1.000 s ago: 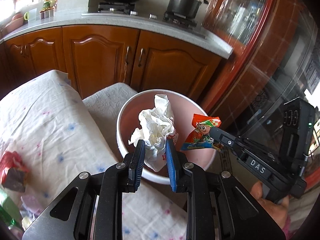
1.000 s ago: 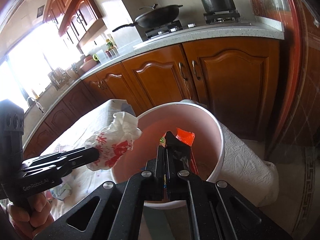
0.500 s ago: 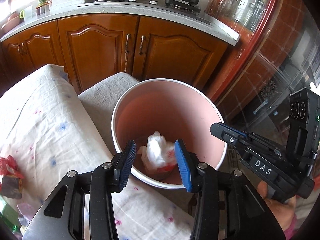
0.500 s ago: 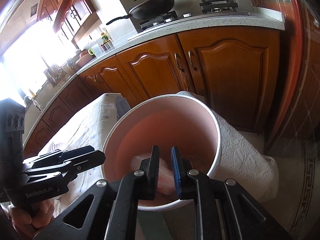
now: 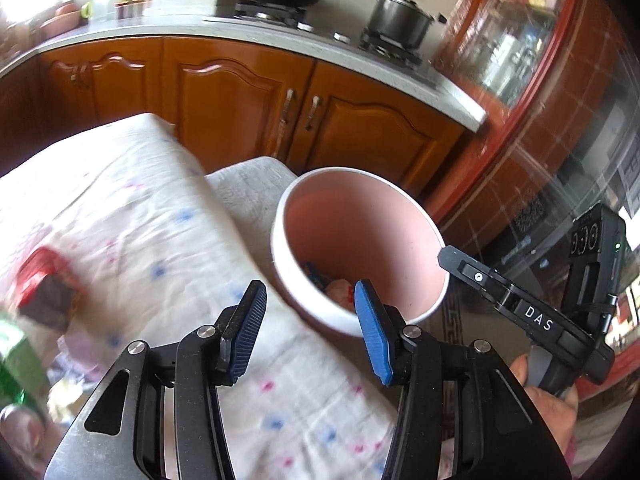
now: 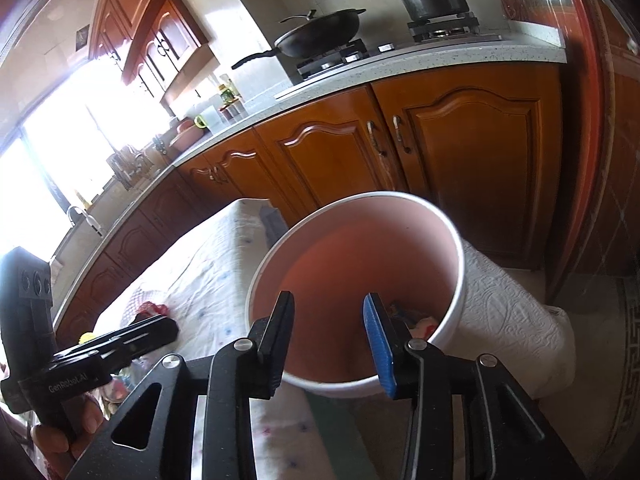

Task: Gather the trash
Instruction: 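Open the left gripper over the bucket while the right gripper opens too, then grasp the crumpled foil wrapper with the left gripper while the right gripper grasps the red-black snack bag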

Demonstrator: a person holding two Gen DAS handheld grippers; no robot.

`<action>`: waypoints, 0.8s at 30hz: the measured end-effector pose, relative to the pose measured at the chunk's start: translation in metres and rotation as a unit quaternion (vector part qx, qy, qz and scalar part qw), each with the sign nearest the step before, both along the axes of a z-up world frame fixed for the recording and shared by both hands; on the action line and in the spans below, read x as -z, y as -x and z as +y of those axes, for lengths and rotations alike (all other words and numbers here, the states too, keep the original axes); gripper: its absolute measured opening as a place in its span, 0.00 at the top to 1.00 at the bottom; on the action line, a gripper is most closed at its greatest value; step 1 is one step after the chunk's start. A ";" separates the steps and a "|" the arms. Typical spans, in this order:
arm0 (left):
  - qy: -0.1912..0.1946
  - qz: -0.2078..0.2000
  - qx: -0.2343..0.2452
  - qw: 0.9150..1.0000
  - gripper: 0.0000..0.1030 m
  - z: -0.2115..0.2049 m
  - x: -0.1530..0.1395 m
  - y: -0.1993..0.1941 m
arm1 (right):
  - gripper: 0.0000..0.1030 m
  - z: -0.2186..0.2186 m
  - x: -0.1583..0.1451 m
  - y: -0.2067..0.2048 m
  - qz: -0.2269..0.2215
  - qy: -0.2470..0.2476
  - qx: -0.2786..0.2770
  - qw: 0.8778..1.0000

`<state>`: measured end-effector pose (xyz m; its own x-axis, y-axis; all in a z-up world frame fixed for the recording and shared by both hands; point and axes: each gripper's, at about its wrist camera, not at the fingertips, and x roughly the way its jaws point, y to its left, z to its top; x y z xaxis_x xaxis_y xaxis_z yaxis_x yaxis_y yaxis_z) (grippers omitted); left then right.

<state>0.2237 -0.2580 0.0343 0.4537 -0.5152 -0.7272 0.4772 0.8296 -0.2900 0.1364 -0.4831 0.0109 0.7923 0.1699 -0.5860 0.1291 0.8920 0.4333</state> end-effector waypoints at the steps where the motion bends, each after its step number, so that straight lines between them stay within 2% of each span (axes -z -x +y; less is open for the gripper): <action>1: 0.003 -0.001 -0.006 1.000 0.55 0.006 -0.001 0.002 | 0.62 0.003 0.000 0.001 0.000 -0.001 -0.003 1.000; 8: 0.023 -0.013 -0.050 0.998 0.55 0.056 -0.011 0.021 | 0.61 0.028 -0.001 0.003 -0.005 -0.005 -0.024 1.000; 11: 0.026 -0.019 -0.063 0.997 0.50 0.072 -0.014 0.029 | 0.55 0.038 -0.003 0.006 -0.009 -0.005 -0.033 0.999; 14: 0.027 -0.025 -0.079 0.996 0.50 0.089 -0.015 0.037 | 0.53 0.049 -0.004 0.008 -0.013 -0.003 -0.041 0.999; 18: 0.029 -0.025 -0.101 0.994 0.47 0.112 -0.012 0.043 | 0.42 0.066 -0.004 0.011 -0.017 -0.001 -0.057 0.998; 24: 0.026 -0.014 -0.129 0.991 0.45 0.139 0.001 0.048 | 0.40 0.089 -0.001 0.010 -0.016 0.001 -0.081 0.997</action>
